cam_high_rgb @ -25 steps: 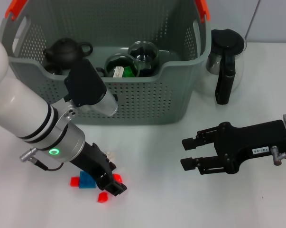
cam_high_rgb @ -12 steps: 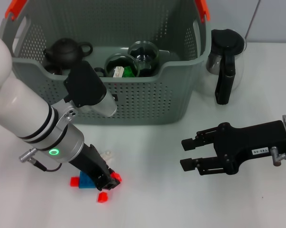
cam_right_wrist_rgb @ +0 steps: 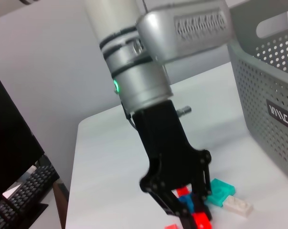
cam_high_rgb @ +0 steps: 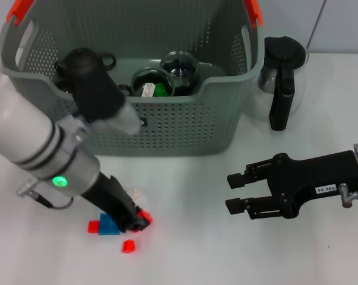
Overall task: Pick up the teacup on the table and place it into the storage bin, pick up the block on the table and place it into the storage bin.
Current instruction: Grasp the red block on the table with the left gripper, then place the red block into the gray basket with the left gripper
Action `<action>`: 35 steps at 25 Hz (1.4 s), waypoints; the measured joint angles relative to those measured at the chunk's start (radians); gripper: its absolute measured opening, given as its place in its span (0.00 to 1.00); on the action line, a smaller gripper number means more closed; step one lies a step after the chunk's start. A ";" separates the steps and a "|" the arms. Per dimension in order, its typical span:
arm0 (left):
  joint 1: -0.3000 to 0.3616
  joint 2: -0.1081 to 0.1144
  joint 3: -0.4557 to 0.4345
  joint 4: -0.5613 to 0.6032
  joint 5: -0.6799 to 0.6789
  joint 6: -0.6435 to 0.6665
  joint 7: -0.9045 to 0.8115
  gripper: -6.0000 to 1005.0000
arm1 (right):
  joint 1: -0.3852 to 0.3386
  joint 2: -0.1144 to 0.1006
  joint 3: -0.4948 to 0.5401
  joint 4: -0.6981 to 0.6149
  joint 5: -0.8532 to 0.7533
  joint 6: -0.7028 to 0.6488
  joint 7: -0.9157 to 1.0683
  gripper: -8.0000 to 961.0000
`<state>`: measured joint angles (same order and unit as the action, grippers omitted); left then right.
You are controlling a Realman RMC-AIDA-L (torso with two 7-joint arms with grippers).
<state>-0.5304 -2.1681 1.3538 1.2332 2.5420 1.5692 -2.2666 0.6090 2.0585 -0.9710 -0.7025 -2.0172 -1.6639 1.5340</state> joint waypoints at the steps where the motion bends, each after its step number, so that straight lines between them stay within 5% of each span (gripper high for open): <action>1: -0.003 0.001 -0.030 0.017 -0.007 0.031 0.007 0.19 | 0.000 0.000 0.000 0.000 0.000 0.000 0.000 0.59; 6: -0.050 0.016 -0.355 0.140 -0.118 0.276 0.089 0.20 | 0.000 -0.001 0.000 0.000 0.000 0.000 0.000 0.59; 9: -0.101 0.063 -0.575 0.147 -0.260 0.411 0.123 0.20 | -0.001 -0.001 0.000 0.000 0.000 0.001 0.000 0.59; 15: -0.134 0.133 -0.722 0.095 -0.533 0.377 0.121 0.20 | -0.001 -0.001 0.000 0.000 0.000 0.003 0.000 0.59; 23: -0.201 0.125 -0.652 0.044 -0.550 0.028 0.096 0.20 | 0.002 -0.001 0.000 0.000 0.000 0.000 0.003 0.59; 29: -0.234 0.130 -0.458 -0.095 -0.377 -0.273 0.094 0.20 | 0.003 -0.001 0.013 0.000 0.000 0.001 0.002 0.59; 35: -0.299 0.113 -0.389 -0.217 -0.125 -0.380 0.093 0.20 | 0.006 -0.001 0.022 0.000 -0.001 -0.001 0.002 0.59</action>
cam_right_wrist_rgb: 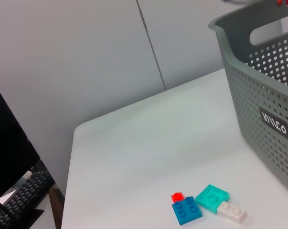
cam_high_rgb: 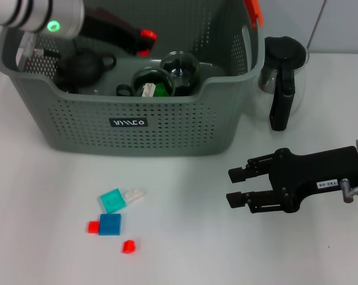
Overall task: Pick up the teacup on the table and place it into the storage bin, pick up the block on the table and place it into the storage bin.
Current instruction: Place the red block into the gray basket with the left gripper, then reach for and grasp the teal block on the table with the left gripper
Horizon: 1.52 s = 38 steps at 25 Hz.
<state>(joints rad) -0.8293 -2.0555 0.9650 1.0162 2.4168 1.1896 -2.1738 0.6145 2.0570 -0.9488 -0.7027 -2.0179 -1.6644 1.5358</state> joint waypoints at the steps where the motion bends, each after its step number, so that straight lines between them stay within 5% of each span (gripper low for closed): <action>1: -0.007 -0.006 0.005 -0.009 0.037 -0.005 0.000 0.20 | 0.000 0.000 0.001 0.000 0.000 0.001 0.000 0.59; 8: -0.011 -0.029 0.056 -0.017 0.132 0.002 -0.001 0.20 | 0.001 0.000 0.004 0.000 -0.001 0.006 -0.001 0.59; 20: 0.013 -0.046 0.034 0.060 0.106 0.042 -0.044 0.21 | -0.006 0.000 0.004 0.000 -0.004 0.002 -0.003 0.59; 23: 0.050 -0.055 0.004 0.163 0.058 0.103 -0.067 0.44 | -0.007 0.000 0.004 0.000 -0.004 0.000 -0.003 0.59; 28: 0.145 -0.070 -0.098 0.386 -0.088 0.242 -0.140 0.64 | -0.007 0.000 0.004 0.000 -0.005 0.000 -0.003 0.59; 33: 0.279 -0.064 -0.205 0.525 -0.334 0.474 -0.136 0.65 | -0.007 0.000 0.004 0.000 -0.006 -0.001 -0.003 0.59; 38: 0.366 -0.066 -0.270 0.534 -0.380 0.705 0.003 0.66 | -0.006 0.000 0.004 0.000 -0.006 0.000 -0.002 0.59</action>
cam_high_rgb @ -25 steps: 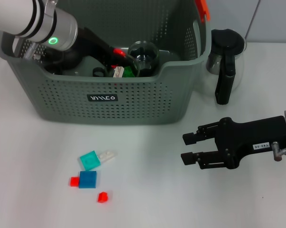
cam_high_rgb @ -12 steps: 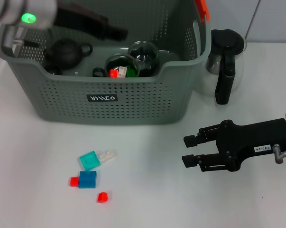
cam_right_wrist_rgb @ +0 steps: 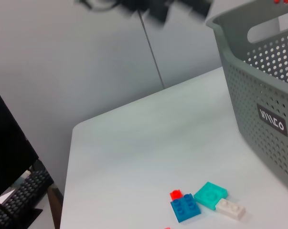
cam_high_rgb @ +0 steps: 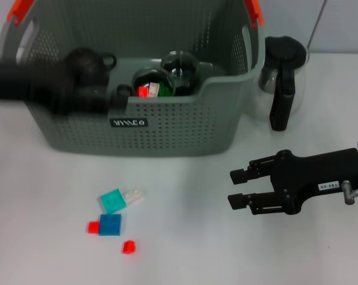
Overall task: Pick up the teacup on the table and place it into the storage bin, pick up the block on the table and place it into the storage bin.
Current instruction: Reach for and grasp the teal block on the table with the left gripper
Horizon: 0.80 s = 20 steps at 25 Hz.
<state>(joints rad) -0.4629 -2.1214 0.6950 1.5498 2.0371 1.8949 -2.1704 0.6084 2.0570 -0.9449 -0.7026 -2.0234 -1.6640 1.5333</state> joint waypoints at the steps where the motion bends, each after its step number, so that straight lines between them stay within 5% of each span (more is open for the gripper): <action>1: 0.013 -0.003 0.002 -0.005 0.009 0.016 0.017 0.66 | 0.001 0.000 0.000 0.000 0.000 0.000 0.000 0.59; 8: 0.059 -0.036 0.077 -0.043 0.240 0.037 0.101 0.66 | 0.003 0.000 0.000 0.000 0.000 -0.001 0.004 0.59; 20: 0.043 -0.049 0.209 -0.097 0.440 -0.013 0.092 0.66 | -0.001 0.000 -0.001 0.000 0.000 -0.002 0.008 0.59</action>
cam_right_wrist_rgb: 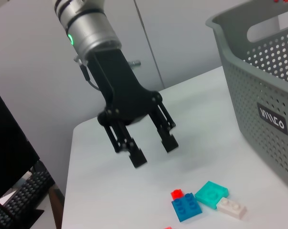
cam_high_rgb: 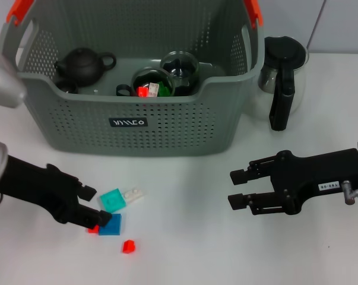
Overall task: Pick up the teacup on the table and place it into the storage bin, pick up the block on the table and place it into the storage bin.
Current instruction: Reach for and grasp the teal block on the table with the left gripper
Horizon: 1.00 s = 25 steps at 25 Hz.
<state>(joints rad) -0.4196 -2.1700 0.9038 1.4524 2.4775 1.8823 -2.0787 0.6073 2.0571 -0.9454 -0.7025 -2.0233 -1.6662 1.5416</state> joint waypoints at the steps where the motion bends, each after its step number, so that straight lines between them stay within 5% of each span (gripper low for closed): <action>1: 0.000 0.000 0.019 -0.014 0.006 -0.014 0.000 0.66 | 0.000 0.000 0.000 0.000 0.000 0.000 0.000 0.59; 14: -0.013 -0.009 0.269 -0.065 0.116 -0.245 0.003 0.66 | 0.000 0.000 0.001 0.000 0.000 0.003 -0.006 0.59; 25: -0.051 -0.007 0.351 -0.177 0.131 -0.413 -0.060 0.64 | -0.003 0.000 0.001 0.002 0.000 0.009 -0.007 0.59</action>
<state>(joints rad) -0.4710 -2.1769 1.2553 1.2751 2.6090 1.4691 -2.1385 0.6044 2.0570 -0.9449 -0.7010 -2.0232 -1.6570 1.5341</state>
